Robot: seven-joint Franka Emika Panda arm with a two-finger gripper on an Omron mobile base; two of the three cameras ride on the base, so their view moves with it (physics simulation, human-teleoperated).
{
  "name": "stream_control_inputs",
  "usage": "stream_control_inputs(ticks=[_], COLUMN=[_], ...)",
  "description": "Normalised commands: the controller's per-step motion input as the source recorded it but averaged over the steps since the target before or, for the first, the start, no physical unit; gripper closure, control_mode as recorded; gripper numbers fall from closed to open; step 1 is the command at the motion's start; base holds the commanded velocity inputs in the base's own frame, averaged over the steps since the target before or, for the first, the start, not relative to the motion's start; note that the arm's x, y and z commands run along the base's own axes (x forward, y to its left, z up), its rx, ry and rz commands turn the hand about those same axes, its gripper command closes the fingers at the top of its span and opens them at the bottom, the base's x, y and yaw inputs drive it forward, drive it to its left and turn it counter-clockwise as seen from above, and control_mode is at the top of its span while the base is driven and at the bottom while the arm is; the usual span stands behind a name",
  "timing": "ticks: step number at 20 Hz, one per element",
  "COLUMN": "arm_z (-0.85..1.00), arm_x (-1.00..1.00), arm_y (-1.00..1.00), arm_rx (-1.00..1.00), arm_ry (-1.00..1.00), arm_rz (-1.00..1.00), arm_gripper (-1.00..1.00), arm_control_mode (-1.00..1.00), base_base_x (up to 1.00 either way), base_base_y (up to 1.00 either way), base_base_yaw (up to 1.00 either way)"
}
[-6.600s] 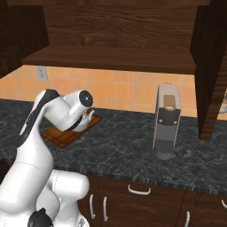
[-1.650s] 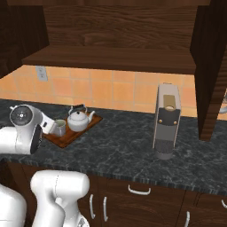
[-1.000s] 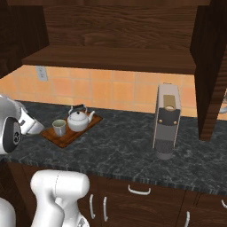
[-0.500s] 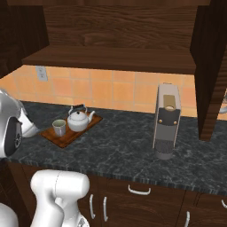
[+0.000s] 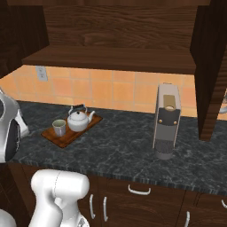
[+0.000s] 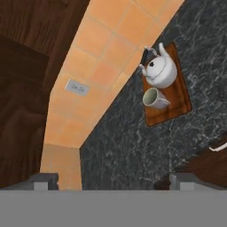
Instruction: Pick the kettle from the counter and place it on the tray. Then pick the mug from the cabinet and place it on the tray. Then close the cabinet doors.
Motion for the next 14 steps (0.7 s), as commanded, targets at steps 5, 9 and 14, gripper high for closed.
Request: stream_control_inputs(ticks=[5,9,14], arm_z=[0.1,0.05,0.12], arm_x=[-0.34,-0.29,-0.35], arm_y=[0.24,0.5,0.52], arm_rx=[0.17,0.11,0.06], arm_ry=[0.0,0.02,-0.06], arm_rz=[0.22,0.23,0.26], arm_gripper=[-1.0,-1.0,-1.0], arm_control_mode=[-1.0,-1.0,-1.0], base_base_x=[0.0,0.0,0.0], base_base_y=[0.0,0.0,0.0], base_base_yaw=[0.0,0.0,0.0])
